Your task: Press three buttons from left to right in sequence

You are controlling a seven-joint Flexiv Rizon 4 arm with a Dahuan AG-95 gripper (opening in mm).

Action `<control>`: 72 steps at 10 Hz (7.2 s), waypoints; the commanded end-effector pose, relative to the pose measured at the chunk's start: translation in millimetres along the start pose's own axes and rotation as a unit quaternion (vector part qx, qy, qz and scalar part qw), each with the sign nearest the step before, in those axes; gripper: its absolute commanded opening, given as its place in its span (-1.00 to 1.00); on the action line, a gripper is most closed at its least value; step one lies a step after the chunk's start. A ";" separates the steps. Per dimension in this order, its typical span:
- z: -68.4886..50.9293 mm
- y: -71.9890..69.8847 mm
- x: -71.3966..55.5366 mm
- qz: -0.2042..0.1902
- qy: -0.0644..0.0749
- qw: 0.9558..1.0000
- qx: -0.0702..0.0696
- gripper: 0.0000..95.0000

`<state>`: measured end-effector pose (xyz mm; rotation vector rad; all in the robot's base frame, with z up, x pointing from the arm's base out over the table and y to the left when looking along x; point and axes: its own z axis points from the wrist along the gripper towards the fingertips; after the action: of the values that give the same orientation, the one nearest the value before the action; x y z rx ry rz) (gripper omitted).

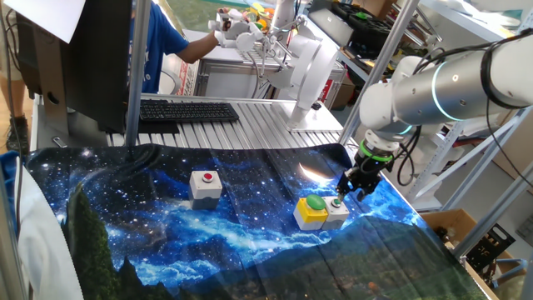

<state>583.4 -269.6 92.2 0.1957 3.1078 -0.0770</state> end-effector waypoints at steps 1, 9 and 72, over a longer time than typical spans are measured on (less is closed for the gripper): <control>1.1 0.0 -2.1 0.000 0.001 1.000 -0.001 0.20; 16.6 -0.4 -5.9 0.004 0.002 1.000 -0.009 0.20; -15.5 98.1 -0.4 0.067 0.036 0.997 -0.006 -1.00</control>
<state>596.6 -171.1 102.4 0.4166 3.1549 -0.0472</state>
